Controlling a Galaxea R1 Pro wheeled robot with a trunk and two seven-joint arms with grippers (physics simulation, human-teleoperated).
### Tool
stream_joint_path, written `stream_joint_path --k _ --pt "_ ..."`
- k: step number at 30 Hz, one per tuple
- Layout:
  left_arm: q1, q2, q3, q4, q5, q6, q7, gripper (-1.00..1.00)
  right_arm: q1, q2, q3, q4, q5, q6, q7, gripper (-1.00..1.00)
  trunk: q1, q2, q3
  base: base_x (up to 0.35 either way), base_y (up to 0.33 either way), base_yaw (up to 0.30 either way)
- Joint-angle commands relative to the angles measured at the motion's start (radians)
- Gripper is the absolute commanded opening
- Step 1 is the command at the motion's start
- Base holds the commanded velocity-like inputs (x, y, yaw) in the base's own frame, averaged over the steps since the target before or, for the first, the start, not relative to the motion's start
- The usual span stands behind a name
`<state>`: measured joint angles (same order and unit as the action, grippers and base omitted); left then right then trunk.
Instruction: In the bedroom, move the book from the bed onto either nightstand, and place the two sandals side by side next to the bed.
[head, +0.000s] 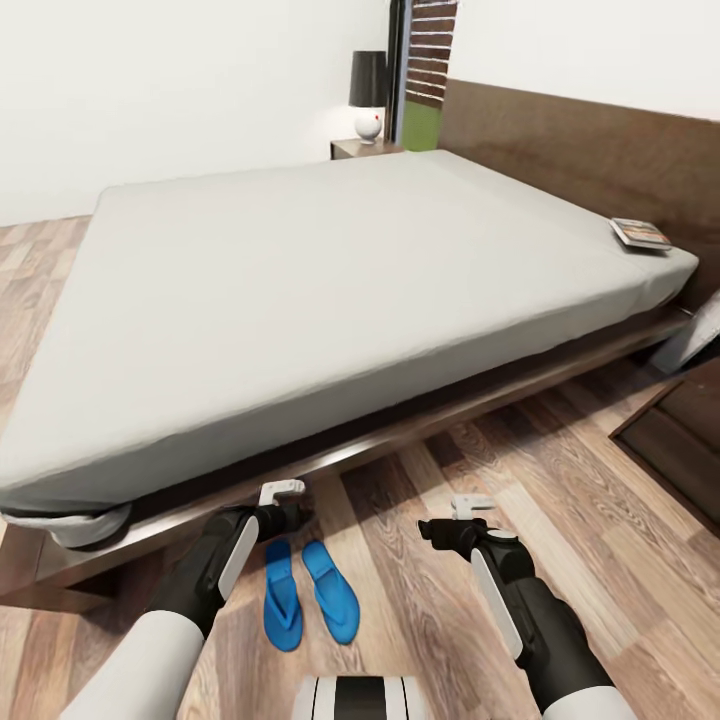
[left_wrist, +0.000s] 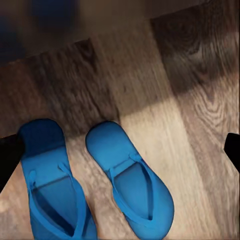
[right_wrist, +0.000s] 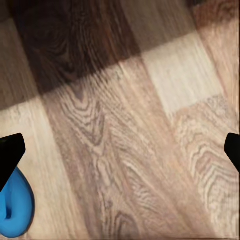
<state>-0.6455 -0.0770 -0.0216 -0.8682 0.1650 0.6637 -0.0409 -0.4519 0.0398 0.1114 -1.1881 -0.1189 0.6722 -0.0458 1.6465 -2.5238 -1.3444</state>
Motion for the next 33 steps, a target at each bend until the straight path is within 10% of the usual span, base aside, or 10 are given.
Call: stream_joint_path --k 1,33 --pt "0.0 0.0 0.0 -0.002 0.005 0.005 0.001 1.0 -0.001 0.0 0.001 -0.001 -0.008 0.004 -0.005 1.0 -0.001 0.0 0.003 -0.01 -0.007 -0.278" --pt "0.001 0.004 0.003 0.02 0.011 0.002 -0.002 1.0 -0.001 0.0 0.001 0.001 -0.008 0.003 -0.006 1.0 -0.004 0.002 0.03 -0.039 -0.046 -0.266"
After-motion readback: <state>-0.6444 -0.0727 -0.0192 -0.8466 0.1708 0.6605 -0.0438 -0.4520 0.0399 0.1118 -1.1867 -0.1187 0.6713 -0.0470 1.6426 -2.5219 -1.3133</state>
